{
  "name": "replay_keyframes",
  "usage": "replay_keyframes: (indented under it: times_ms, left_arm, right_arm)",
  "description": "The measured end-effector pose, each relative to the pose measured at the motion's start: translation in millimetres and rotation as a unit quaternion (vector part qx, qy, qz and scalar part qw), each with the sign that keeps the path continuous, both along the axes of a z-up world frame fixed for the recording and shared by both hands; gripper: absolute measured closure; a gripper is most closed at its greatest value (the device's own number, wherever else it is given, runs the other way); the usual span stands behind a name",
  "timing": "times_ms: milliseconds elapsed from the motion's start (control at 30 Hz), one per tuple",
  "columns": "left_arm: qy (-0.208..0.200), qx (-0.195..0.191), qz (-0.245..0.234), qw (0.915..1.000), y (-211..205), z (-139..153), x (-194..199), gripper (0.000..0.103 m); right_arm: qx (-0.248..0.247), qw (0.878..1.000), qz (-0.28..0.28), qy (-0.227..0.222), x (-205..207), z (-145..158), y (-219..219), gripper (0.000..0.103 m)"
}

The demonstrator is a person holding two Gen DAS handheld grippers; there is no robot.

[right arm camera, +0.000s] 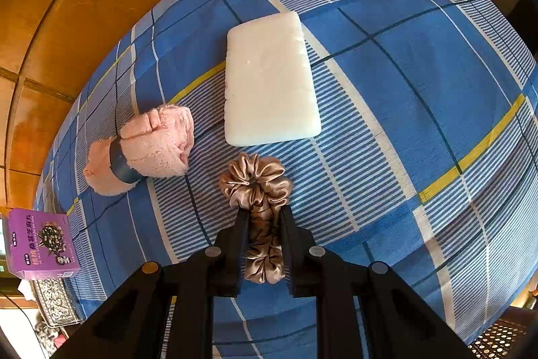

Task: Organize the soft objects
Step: 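Lift the Tempo tissue pack with the left gripper toward the gold tray while the right holds the scrunchie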

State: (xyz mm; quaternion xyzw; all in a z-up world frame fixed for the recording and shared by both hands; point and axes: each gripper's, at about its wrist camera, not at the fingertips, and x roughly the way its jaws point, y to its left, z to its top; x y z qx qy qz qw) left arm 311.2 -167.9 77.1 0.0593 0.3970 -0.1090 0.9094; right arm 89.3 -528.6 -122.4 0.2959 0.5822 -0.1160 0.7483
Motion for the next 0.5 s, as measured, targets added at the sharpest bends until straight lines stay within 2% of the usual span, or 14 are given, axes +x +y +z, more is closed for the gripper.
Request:
replay_keyframes:
  times_ms: [100, 200, 367, 500]
  left_arm:
    - [-0.004, 0.012, 0.064, 0.9979, 65, 2, 13, 0.046]
    - [-0.006, 0.026, 0.112, 0.9934, 128, -1, 7, 0.046]
    - [-0.007, 0.028, 0.164, 0.986, 222, -14, -28, 0.046]
    - [-0.003, 0.013, 0.202, 0.9793, 283, -34, -73, 0.046]
  right_arm:
    - [-0.001, 1.0, 0.001, 0.001, 0, 0, 0, 0.087]
    - [0.0, 1.0, 0.0, 0.0, 0, 0, -1, 0.087]
    - [-0.001, 1.0, 0.0, 0.001, 0, -1, -1, 0.087]
    - [-0.005, 1.0, 0.0, 0.003, 0, -1, 1, 0.087]
